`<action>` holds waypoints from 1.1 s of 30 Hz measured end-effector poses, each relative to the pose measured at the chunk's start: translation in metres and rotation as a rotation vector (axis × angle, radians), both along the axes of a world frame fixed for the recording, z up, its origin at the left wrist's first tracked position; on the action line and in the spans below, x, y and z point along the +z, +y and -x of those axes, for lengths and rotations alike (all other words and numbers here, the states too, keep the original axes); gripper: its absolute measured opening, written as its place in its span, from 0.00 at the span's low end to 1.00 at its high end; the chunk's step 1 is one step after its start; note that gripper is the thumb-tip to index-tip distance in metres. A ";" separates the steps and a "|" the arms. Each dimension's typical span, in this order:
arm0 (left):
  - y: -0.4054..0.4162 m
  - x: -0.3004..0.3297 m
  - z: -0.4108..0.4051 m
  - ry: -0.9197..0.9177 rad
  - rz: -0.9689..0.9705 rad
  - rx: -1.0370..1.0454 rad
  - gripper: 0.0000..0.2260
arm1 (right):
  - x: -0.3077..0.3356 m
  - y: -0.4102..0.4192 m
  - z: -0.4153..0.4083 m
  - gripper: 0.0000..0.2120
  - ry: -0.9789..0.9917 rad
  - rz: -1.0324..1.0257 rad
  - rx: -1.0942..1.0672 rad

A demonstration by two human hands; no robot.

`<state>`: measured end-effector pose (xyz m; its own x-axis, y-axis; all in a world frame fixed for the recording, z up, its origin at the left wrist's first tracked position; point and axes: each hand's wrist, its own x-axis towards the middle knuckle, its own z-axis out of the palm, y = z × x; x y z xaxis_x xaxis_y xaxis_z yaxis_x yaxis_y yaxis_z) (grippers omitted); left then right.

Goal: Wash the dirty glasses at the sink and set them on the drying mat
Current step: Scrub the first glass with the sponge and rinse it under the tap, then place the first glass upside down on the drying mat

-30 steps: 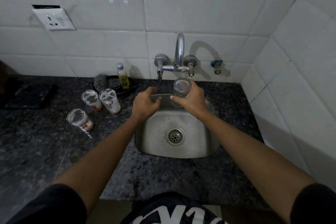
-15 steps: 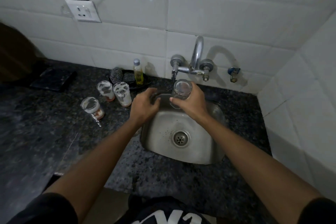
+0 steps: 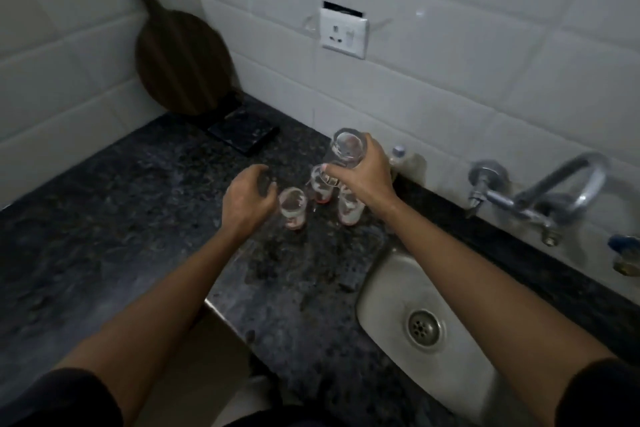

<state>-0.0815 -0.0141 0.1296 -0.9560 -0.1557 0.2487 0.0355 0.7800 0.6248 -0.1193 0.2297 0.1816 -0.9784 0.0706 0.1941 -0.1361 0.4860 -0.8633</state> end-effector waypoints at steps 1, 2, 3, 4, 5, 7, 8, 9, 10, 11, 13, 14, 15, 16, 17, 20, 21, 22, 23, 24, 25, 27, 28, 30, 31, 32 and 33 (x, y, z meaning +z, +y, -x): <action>-0.018 -0.009 0.014 -0.030 0.017 0.022 0.20 | -0.002 -0.019 0.021 0.34 0.005 -0.020 0.021; -0.036 -0.019 0.029 -0.066 0.039 0.038 0.22 | -0.005 -0.038 0.043 0.36 0.006 -0.037 0.038; -0.054 -0.030 0.044 -0.105 0.061 0.047 0.23 | -0.011 -0.057 0.065 0.37 -0.002 -0.049 0.047; -0.071 -0.042 0.060 -0.143 0.081 0.047 0.24 | -0.017 -0.076 0.087 0.37 -0.018 -0.055 0.057; -0.087 -0.054 0.075 -0.178 0.098 0.042 0.25 | -0.023 -0.094 0.110 0.38 -0.028 -0.052 0.065; -0.116 -0.077 0.107 -0.239 0.127 0.024 0.27 | -0.038 -0.129 0.154 0.38 -0.051 -0.043 0.076; -0.129 -0.088 0.123 -0.263 0.141 0.015 0.28 | -0.045 -0.145 0.174 0.37 -0.066 -0.042 0.084; -0.142 -0.100 0.138 -0.291 0.158 0.012 0.30 | -0.052 -0.160 0.195 0.37 -0.082 -0.044 0.093; -0.153 -0.111 0.152 -0.326 0.179 0.015 0.32 | -0.058 -0.175 0.214 0.36 -0.098 -0.049 0.101; -0.164 -0.120 0.166 -0.364 0.208 0.012 0.33 | -0.064 -0.188 0.232 0.36 -0.107 -0.056 0.105; -0.183 -0.137 0.191 -0.419 0.277 -0.005 0.37 | -0.077 -0.210 0.268 0.36 -0.114 -0.073 0.103; -0.191 -0.144 0.201 -0.428 0.306 -0.011 0.38 | -0.083 -0.218 0.282 0.36 -0.116 -0.089 0.103; -0.199 -0.149 0.212 -0.435 0.330 -0.012 0.39 | -0.089 -0.226 0.296 0.36 -0.116 -0.107 0.105; -0.206 -0.153 0.221 -0.446 0.346 -0.013 0.39 | -0.095 -0.232 0.309 0.37 -0.123 -0.126 0.110; -0.212 -0.157 0.229 -0.463 0.356 -0.017 0.39 | -0.100 -0.237 0.320 0.37 -0.127 -0.136 0.121; -0.221 -0.169 0.242 -0.492 0.384 -0.036 0.40 | -0.113 -0.247 0.342 0.36 -0.148 -0.156 0.125; -0.221 -0.172 0.242 -0.485 0.399 -0.038 0.40 | -0.117 -0.249 0.347 0.36 -0.154 -0.157 0.128; -0.220 -0.175 0.241 -0.472 0.415 -0.035 0.40 | -0.120 -0.251 0.351 0.35 -0.160 -0.157 0.134; -0.219 -0.178 0.240 -0.461 0.428 -0.034 0.40 | -0.123 -0.253 0.354 0.35 -0.163 -0.158 0.146; -0.219 -0.180 0.239 -0.456 0.437 -0.033 0.40 | -0.126 -0.255 0.356 0.34 -0.169 -0.167 0.155; -0.219 -0.180 0.238 -0.459 0.439 -0.035 0.40 | -0.129 -0.257 0.358 0.34 -0.171 -0.176 0.161; -0.219 -0.180 0.238 -0.457 0.448 -0.032 0.39 | -0.133 -0.261 0.361 0.34 -0.168 -0.186 0.160; -0.219 -0.180 0.238 -0.450 0.457 -0.026 0.39 | -0.134 -0.263 0.362 0.34 -0.168 -0.192 0.153; -0.218 -0.179 0.239 -0.450 0.462 -0.020 0.39 | -0.138 -0.267 0.364 0.34 -0.188 -0.202 0.154; -0.217 -0.179 0.239 -0.452 0.461 -0.017 0.39 | -0.140 -0.269 0.365 0.34 -0.196 -0.205 0.155; -0.217 -0.179 0.238 -0.448 0.465 -0.015 0.39 | -0.142 -0.271 0.366 0.35 -0.200 -0.208 0.152; -0.217 -0.179 0.238 -0.442 0.474 -0.013 0.39 | -0.144 -0.272 0.367 0.35 -0.195 -0.213 0.147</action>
<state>-0.3191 -0.2311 -0.0494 -0.9850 -0.1138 -0.1296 -0.1352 0.9760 0.1709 -0.4862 -0.0424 0.0377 -0.9953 -0.0968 -0.0025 -0.0609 0.6459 -0.7610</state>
